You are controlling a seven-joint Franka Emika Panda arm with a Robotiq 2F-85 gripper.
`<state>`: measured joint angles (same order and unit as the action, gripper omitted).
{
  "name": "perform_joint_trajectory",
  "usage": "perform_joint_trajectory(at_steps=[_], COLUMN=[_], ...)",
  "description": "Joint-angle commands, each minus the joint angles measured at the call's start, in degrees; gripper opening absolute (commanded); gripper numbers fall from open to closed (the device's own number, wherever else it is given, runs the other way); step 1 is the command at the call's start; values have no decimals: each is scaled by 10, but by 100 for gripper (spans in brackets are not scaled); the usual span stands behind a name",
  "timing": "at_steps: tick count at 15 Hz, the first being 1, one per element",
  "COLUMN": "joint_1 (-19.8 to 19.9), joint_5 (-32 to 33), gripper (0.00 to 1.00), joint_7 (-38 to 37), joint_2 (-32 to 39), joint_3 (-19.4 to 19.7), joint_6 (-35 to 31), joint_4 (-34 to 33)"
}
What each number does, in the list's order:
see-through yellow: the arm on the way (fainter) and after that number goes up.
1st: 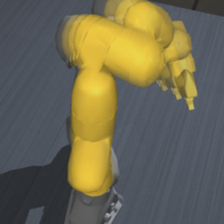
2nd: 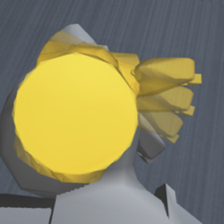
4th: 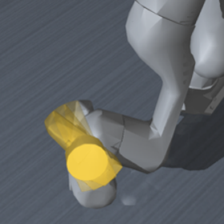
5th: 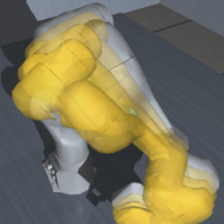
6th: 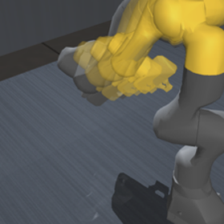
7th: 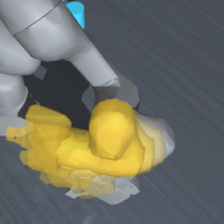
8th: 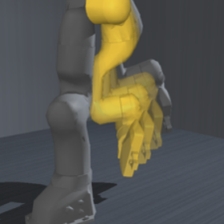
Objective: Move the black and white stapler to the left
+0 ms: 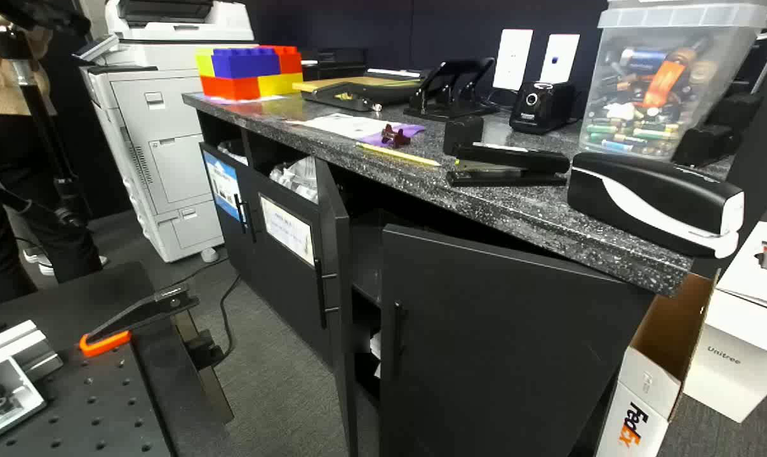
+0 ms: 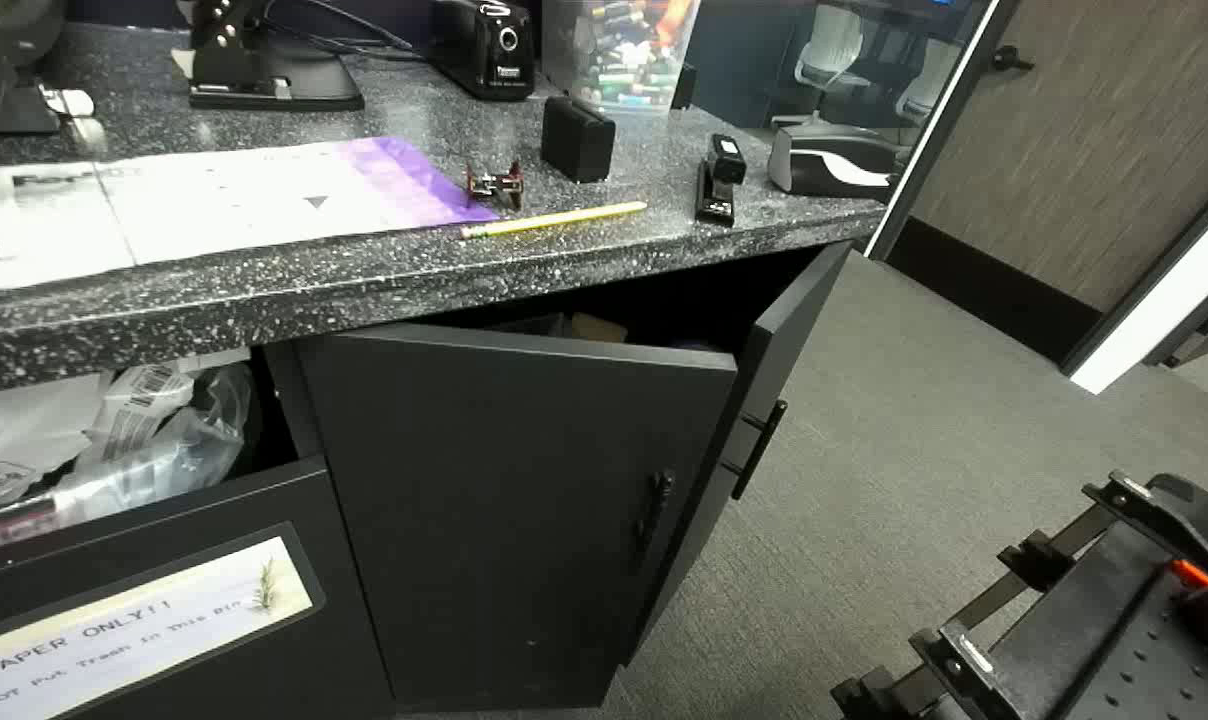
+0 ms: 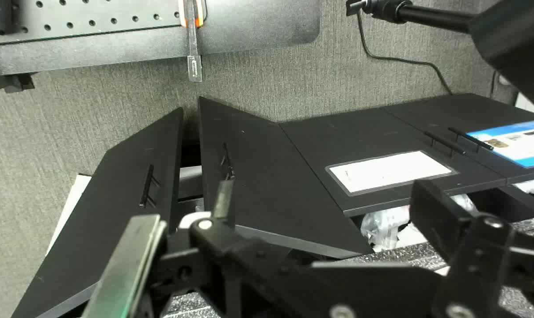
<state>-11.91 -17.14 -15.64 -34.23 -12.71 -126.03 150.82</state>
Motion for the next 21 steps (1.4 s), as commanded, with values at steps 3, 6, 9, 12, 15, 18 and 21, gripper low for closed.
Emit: perform_joint_trajectory(at_steps=[3, 6, 9, 12, 15, 18, 21], joint_1=[0, 0, 0, 0, 0, 16, 47], joint_5=[1, 1, 1, 1, 1, 16, 46], gripper=[100, 100, 100, 100, 100, 100, 100], joint_7=[0, 0, 0, 0, 0, 3, 7], joint_2=[0, 0, 0, 0, 0, 15, 34], joint_3=[1, 1, 1, 1, 1, 8, 20], joint_6=[2, 2, 2, 2, 2, 2, -6], joint_4=[-1, -1, -1, -1, -1, -13, -30])
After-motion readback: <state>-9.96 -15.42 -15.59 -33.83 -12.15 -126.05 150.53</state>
